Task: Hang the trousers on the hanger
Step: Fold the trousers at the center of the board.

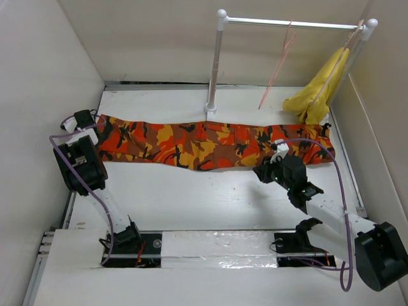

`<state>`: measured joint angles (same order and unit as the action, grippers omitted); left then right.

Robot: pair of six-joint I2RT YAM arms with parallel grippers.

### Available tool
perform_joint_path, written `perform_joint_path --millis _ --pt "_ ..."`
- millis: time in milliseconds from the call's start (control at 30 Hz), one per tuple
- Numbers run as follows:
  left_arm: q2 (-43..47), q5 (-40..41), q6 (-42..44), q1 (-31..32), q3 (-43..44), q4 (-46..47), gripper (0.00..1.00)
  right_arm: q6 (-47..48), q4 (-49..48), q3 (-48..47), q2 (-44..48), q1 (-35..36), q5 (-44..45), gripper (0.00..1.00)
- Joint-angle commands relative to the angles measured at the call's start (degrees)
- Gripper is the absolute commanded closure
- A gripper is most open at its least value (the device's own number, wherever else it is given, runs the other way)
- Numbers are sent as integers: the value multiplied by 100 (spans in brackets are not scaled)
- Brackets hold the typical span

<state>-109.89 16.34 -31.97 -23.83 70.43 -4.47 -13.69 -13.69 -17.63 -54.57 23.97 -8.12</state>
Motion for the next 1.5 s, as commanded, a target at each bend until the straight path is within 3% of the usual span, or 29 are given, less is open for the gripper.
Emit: perform_joint_path --millis 0,133,233,400,800,1233,1333,1433,1467 --pt "-68 18 33 -7 181 16 75 86 -204 -224 -54 -32 12 76" --pt "2 -34 33 -7 120 130 84 86 -230 -215 -63 -32 30 76" --pt "98 -95 -37 -7 102 113 100 77 -230 -215 -45 -32 -14 76" --pt "616 -350 -240 -7 -117 262 100 69 -186 -197 157 20 -14 76" --pt "1830 -105 -319 -7 -627 69 100 60 -90 -162 543 20 -173 76" --pt "1137 879 -161 -7 -663 -924 100 33 -46 -118 781 -32 -172 76" --pt "1118 1038 -143 -7 -654 -977 93 33 -37 -109 825 -85 -155 76" --pt "1223 1126 -134 -7 -689 -994 78 42 -37 -101 781 -85 -146 76" --pt "1250 1117 -126 -7 -715 -977 61 42 -46 -118 772 -85 -163 76"
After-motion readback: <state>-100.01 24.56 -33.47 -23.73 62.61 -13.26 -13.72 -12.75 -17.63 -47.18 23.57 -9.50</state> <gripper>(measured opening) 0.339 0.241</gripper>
